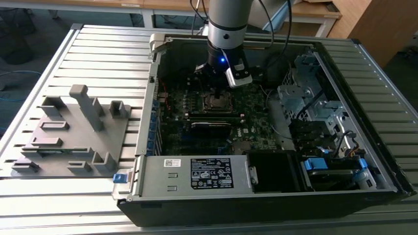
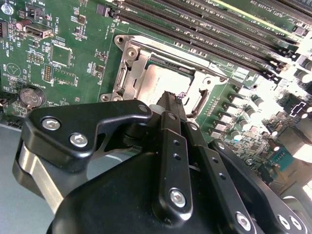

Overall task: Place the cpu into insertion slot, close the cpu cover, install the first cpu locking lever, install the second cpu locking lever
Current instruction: 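Install the first cpu locking lever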

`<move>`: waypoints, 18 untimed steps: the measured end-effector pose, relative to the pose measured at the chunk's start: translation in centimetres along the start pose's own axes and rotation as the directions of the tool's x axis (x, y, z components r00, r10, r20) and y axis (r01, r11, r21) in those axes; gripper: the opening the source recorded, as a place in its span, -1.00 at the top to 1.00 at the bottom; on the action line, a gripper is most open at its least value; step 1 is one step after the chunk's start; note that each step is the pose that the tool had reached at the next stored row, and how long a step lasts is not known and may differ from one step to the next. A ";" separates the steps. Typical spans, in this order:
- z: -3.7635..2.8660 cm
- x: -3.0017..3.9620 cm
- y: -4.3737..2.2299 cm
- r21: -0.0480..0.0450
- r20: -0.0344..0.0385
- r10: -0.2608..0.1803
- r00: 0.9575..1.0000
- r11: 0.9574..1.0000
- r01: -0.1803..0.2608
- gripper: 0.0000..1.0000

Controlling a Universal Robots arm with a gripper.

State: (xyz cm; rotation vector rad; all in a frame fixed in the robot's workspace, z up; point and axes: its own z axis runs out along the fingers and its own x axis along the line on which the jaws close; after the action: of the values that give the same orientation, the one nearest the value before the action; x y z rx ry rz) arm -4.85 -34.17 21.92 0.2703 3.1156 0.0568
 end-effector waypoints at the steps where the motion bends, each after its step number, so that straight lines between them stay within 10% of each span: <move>1: -0.01 0.00 0.00 0.000 0.000 0.000 1.000 1.000 0.000 0.80; 18: -0.44 0.00 0.01 0.000 0.000 0.000 1.000 1.000 0.000 0.80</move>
State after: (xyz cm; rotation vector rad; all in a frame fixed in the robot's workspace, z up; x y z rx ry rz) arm -4.85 -34.17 22.36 0.2703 3.1157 0.0564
